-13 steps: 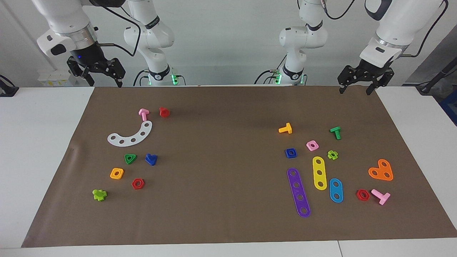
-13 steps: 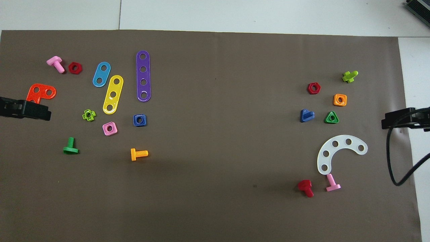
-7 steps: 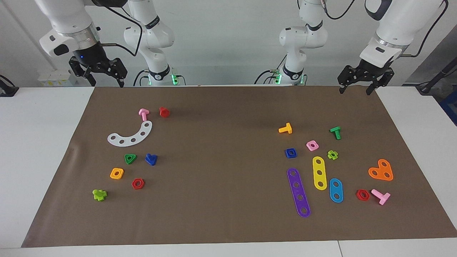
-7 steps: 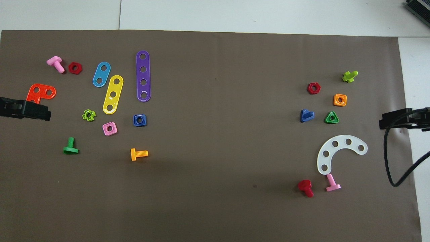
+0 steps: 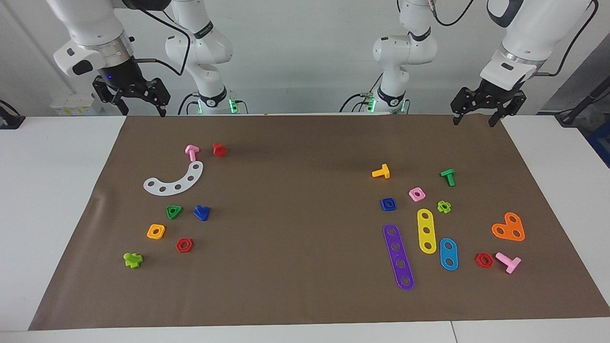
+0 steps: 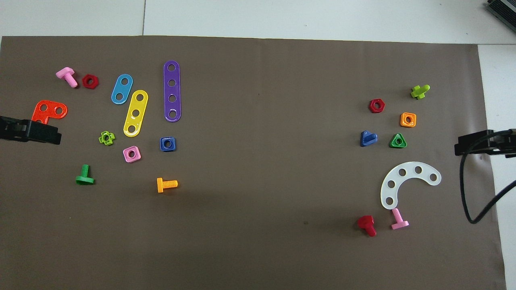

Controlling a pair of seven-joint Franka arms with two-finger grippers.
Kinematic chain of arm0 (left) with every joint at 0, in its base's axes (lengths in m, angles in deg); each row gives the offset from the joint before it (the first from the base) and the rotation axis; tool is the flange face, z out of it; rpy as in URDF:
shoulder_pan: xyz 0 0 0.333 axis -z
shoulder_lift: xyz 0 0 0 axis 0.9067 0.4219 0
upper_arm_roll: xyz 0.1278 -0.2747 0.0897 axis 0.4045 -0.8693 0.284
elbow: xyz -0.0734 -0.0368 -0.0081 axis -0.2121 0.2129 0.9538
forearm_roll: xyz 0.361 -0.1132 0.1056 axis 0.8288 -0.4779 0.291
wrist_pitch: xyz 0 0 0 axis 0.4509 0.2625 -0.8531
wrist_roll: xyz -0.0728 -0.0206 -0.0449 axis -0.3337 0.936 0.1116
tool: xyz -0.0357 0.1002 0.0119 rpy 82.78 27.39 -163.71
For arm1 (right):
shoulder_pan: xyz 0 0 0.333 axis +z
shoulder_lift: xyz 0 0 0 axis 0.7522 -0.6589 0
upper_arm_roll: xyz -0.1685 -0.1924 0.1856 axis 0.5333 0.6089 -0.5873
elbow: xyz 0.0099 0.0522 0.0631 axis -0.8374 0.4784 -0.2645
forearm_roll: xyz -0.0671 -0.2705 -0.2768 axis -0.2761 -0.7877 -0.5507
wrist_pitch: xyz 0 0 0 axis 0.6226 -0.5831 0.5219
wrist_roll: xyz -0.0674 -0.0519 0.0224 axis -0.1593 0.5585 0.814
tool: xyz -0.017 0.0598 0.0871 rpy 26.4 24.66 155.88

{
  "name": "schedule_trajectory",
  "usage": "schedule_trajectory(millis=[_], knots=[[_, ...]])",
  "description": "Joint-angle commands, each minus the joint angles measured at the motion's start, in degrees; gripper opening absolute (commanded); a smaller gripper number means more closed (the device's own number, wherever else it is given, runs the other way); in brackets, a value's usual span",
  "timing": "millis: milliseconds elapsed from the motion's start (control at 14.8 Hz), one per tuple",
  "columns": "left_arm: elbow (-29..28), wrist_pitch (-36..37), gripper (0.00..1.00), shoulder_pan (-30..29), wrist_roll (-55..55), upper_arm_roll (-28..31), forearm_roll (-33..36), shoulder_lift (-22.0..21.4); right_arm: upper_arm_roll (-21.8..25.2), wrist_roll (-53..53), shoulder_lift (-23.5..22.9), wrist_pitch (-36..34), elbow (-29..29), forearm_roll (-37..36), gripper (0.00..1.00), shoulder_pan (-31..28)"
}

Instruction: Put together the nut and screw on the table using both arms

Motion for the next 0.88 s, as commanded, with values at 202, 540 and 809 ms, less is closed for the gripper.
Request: schedule_trajectory(millis=[202,540,809], knots=[[-0.8,-0.2,1.0,-0.4,0.1,-0.3,1.0,-0.8,-0.3,0.4,-7.0,13.9,2.4,0.3,1.0,3.1],[-0.8,-0.1,1.0,-0.4,0.0,-0.3,1.0,-0.8,-0.3,-5.5,-15.4,32.4,10.8,0.4,1.0,2.6],[-0.8,-0.2,1.0,-0.4,0.0,-0.3,1.0,-0.8,-0.3,-6.5,-17.9,46.2,20.2,0.4,1.0,3.3]])
